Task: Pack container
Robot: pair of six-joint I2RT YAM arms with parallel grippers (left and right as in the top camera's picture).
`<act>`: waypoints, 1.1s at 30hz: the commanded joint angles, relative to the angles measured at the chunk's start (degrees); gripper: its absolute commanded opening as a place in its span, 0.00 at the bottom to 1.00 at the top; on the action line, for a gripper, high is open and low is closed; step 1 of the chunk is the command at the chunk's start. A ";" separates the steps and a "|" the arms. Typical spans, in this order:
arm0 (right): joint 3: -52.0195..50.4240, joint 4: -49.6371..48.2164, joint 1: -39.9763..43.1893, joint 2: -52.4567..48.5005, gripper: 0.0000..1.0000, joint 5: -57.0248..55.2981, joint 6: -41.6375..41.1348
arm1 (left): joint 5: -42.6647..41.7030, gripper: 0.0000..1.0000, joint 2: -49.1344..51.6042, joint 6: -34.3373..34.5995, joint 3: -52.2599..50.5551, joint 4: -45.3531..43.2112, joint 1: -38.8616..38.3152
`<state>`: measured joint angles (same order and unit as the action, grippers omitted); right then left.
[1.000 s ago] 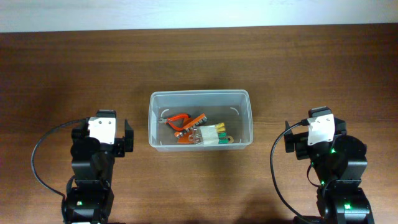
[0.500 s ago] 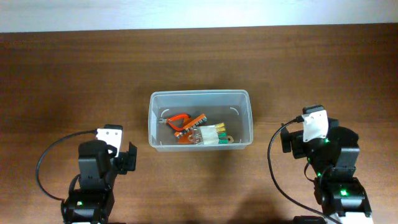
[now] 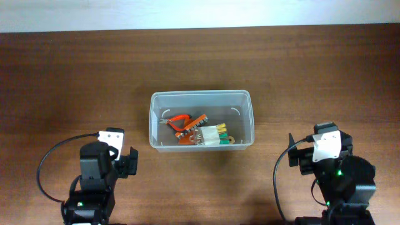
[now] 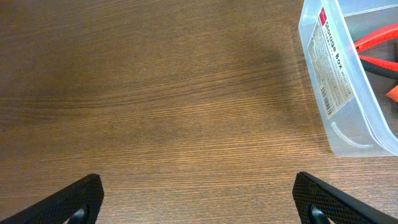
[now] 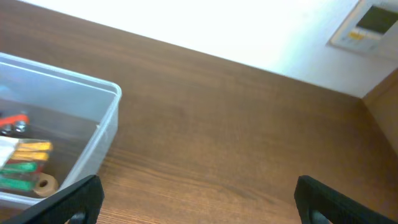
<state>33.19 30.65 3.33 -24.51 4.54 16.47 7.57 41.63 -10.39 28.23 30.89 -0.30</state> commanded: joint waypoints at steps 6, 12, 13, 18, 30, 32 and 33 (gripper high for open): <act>-4.42 -2.84 0.00 12.26 0.99 6.73 -0.94 | 0.42 0.99 -0.35 0.50 -0.28 0.07 0.20; -19.06 -19.08 0.00 24.57 0.99 7.50 -7.15 | 0.42 0.99 -0.35 0.48 -0.28 0.07 0.20; -21.14 -23.21 0.00 24.17 0.99 7.52 -8.55 | 0.42 0.99 -0.35 0.48 -0.28 0.07 0.20; -31.61 -40.96 -1.70 24.33 0.99 4.09 -11.67 | 0.42 0.99 -0.35 0.48 -0.28 0.07 0.20; -32.87 -31.15 -3.76 24.33 0.98 -12.44 -18.49 | 0.42 0.99 -0.35 0.48 -0.28 0.07 0.20; -32.87 -26.71 -3.76 24.33 0.99 -9.46 -18.49 | 0.42 0.99 -0.35 0.48 -0.28 0.07 0.20; -32.87 -25.94 -3.76 24.30 0.99 -8.50 -18.38 | 0.42 0.99 -0.35 0.48 -0.28 0.07 0.20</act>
<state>0.58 2.79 0.10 -0.78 -5.41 -0.51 7.60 41.63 -10.39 28.18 30.92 -0.30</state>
